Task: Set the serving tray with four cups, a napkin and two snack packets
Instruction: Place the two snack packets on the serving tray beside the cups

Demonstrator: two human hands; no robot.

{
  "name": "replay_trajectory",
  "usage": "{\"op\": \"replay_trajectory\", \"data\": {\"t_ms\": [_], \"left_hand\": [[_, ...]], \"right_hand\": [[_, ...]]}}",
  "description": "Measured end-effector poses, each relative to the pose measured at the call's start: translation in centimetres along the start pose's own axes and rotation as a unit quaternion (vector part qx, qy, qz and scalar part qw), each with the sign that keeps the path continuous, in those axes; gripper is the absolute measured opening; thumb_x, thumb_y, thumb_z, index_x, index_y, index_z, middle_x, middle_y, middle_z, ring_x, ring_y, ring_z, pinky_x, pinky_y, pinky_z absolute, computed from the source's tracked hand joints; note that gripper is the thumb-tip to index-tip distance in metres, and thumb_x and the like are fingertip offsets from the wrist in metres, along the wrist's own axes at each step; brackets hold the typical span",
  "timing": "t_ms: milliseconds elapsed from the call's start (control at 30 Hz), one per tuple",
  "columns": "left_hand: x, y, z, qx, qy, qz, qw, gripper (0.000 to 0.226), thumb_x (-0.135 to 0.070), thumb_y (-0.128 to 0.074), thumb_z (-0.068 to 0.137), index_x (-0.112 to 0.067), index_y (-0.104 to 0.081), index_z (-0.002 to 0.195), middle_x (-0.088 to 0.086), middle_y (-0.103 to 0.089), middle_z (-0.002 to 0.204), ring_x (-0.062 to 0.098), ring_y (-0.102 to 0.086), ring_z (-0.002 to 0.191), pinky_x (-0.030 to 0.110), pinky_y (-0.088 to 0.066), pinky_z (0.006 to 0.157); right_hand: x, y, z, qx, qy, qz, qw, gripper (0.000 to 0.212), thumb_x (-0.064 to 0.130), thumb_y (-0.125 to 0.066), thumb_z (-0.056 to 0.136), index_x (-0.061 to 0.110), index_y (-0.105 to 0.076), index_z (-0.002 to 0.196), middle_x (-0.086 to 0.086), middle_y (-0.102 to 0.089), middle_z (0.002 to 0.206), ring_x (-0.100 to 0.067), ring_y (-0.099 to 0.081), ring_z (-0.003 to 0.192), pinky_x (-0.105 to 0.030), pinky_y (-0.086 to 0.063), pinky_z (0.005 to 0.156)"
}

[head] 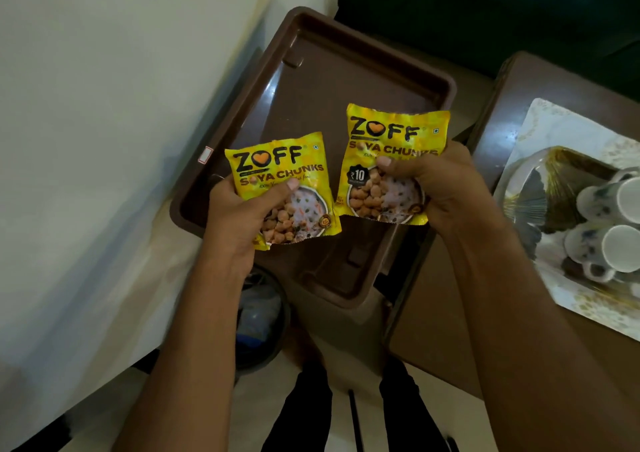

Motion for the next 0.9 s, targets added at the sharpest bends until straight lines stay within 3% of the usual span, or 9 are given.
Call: {"op": "replay_trajectory", "data": {"t_ms": [167,267,333,400,567,700,900], "left_hand": [[-1.0,-2.8,-1.5,0.034,0.013,-0.020,0.999,0.044,-0.039,-0.094,0.061,-0.022,-0.080,0.099,0.000,-0.084,0.103,0.019,-0.081,0.096,0.036,-0.067,0.078],[-1.8,-5.4,-2.6,0.045,0.021,-0.012,0.999,0.051,-0.053,-0.088,0.061,-0.024,-0.079,0.102,-0.001,-0.084,0.105,0.019,-0.081,0.099,0.043,-0.065,0.085],[-2.2,-7.5,-3.2,0.057,0.024,0.000,0.998,0.044,-0.050,-0.088,0.069,-0.024,-0.080,0.103,-0.002,-0.084,0.105,0.018,-0.081,0.098,0.040,-0.066,0.081],[-2.4,-9.6,-3.9,0.073,0.026,0.003,0.997,0.030,-0.041,-0.088,0.079,-0.024,-0.081,0.103,0.000,-0.084,0.104,0.020,-0.082,0.096,0.035,-0.066,0.073],[-2.2,-15.8,-5.8,0.104,0.031,0.014,0.994,0.026,-0.032,-0.086,0.085,-0.018,-0.080,0.106,0.004,-0.084,0.103,0.025,-0.082,0.093,0.041,-0.067,0.075],[-1.6,-20.7,-7.2,0.129,0.016,0.032,0.991,0.025,-0.027,-0.085,0.086,-0.015,-0.078,0.108,0.004,-0.084,0.101,0.023,-0.082,0.091,0.038,-0.067,0.074],[-0.5,-27.9,-8.7,0.161,-0.001,0.052,0.986,0.025,-0.028,-0.088,0.081,-0.017,-0.080,0.102,0.004,-0.084,0.103,0.023,-0.081,0.097,0.042,-0.065,0.087]], "right_hand": [[-0.3,3.6,-1.5,-0.012,0.003,0.048,0.999,0.039,0.004,-0.088,0.075,0.003,-0.073,0.111,-0.010,-0.083,0.099,-0.030,-0.082,0.090,-0.045,-0.067,0.076],[-0.2,6.3,-2.3,-0.019,0.009,0.067,0.998,0.031,0.017,-0.087,0.081,0.008,-0.076,0.108,-0.007,-0.084,0.097,-0.026,-0.082,0.087,-0.039,-0.066,0.068],[0.1,8.5,-2.9,-0.027,0.009,0.071,0.997,0.023,0.027,-0.085,0.085,0.014,-0.077,0.101,-0.002,-0.084,0.094,-0.022,-0.082,0.084,-0.034,-0.064,0.061],[0.3,10.9,-3.4,-0.040,0.013,0.068,0.997,0.016,0.026,-0.083,0.087,0.015,-0.078,0.097,-0.001,-0.084,0.090,-0.021,-0.082,0.081,-0.033,-0.064,0.061],[0.4,17.1,-5.2,-0.077,0.025,0.063,0.995,0.025,0.015,-0.081,0.088,0.006,-0.077,0.112,-0.009,-0.083,0.103,-0.028,-0.081,0.093,-0.046,-0.065,0.083],[0.2,21.5,-6.2,-0.096,0.021,0.078,0.992,0.020,0.010,-0.079,0.089,0.007,-0.078,0.109,-0.010,-0.083,0.105,-0.031,-0.080,0.099,-0.054,-0.062,0.094],[0.1,29.1,-7.7,-0.139,0.038,0.107,0.984,0.024,0.013,-0.082,0.086,0.005,-0.078,0.109,-0.007,-0.083,0.101,-0.024,-0.081,0.091,-0.039,-0.064,0.077]]}}
Point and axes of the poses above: each hand's wrist, its own z-axis towards the middle knuckle, its own y-axis out of the back of the hand, x = y × z, the point moved 2 cm from there along z, towards the middle knuckle
